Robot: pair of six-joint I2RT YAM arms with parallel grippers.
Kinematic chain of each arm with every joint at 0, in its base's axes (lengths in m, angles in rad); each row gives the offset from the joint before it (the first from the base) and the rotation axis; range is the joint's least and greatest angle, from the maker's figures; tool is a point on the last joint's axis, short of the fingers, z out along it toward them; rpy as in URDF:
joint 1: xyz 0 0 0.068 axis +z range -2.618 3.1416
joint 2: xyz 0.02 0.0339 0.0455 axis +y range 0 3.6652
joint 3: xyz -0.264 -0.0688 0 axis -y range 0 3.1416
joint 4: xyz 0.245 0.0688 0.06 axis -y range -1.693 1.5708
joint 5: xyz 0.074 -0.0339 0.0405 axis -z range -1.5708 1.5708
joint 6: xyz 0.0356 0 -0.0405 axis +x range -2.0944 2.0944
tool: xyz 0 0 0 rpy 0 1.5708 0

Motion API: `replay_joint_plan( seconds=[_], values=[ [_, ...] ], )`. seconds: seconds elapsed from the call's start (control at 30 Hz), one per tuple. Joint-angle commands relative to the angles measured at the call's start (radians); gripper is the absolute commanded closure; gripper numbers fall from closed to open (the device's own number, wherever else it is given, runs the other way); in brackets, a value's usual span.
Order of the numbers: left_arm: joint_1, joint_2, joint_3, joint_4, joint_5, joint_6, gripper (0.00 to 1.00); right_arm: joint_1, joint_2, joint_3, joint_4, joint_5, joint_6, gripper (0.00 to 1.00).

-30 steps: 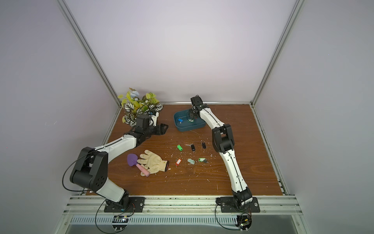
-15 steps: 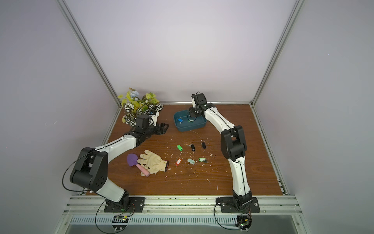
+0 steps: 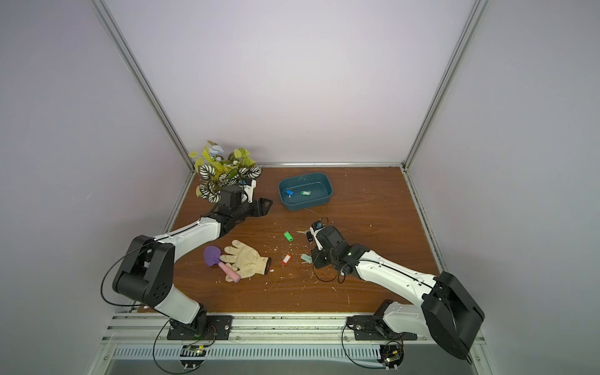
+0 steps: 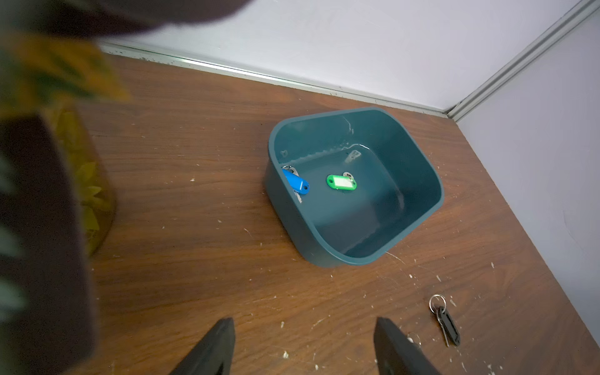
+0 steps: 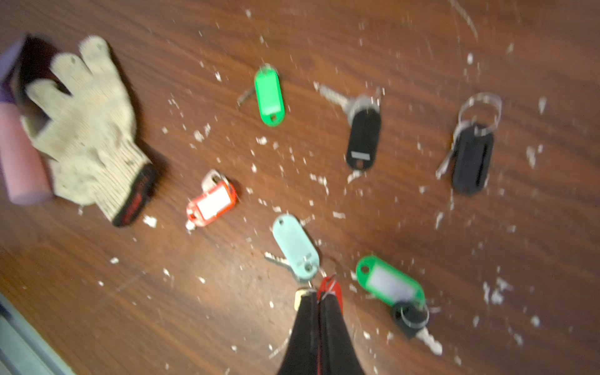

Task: Take the keys out of the storage box
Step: Place the key at the center of the board, then adjust the storage box at the center of the board.

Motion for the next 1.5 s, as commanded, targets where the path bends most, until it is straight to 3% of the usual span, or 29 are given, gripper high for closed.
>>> replay_joint_plan(
  seconds=[0.0,0.27,0.47,0.63,0.7,0.8,0.97,1.1,1.17,1.27,1.37,1.47],
  values=[
    [-0.027,-0.004,-0.008,0.020,-0.019,-0.005,0.28,0.056,-0.070,-0.071,0.031,0.082,0.138,1.00],
    [-0.050,-0.021,-0.003,0.001,-0.032,0.011,0.28,0.115,-0.074,-0.148,-0.004,0.175,0.224,1.00],
    [-0.051,-0.026,-0.007,-0.001,-0.033,0.017,0.28,0.151,-0.242,-0.208,-0.063,0.260,0.294,0.99],
    [-0.051,-0.026,-0.017,0.003,-0.031,0.022,0.28,0.160,-0.360,-0.260,-0.052,0.244,0.295,0.77],
    [-0.051,-0.030,-0.020,0.003,-0.031,0.024,0.28,0.160,-0.363,-0.255,-0.046,0.217,0.272,0.61],
    [-0.050,-0.031,-0.023,0.002,-0.036,0.030,0.27,0.160,-0.331,-0.207,-0.083,0.208,0.228,0.53],
    [-0.051,-0.034,-0.024,-0.005,-0.048,0.041,0.26,0.154,-0.312,-0.029,-0.130,0.317,0.138,0.41],
    [-0.049,-0.045,-0.024,-0.013,-0.064,0.048,0.25,0.074,-0.157,0.121,-0.014,0.287,-0.054,0.23],
    [-0.048,-0.061,-0.029,-0.016,-0.082,0.049,0.24,-0.014,-0.014,0.218,0.031,0.180,-0.184,0.11],
    [-0.039,-0.089,-0.045,-0.009,-0.091,0.043,0.22,-0.135,0.185,0.356,0.101,0.022,-0.323,0.02],
    [-0.026,-0.109,-0.054,-0.010,-0.095,0.041,0.21,-0.220,0.377,0.508,0.114,-0.134,-0.475,0.01],
    [-0.010,-0.125,-0.063,-0.008,-0.100,0.040,0.20,-0.253,0.547,0.686,0.022,-0.171,-0.644,0.01]
  ],
)
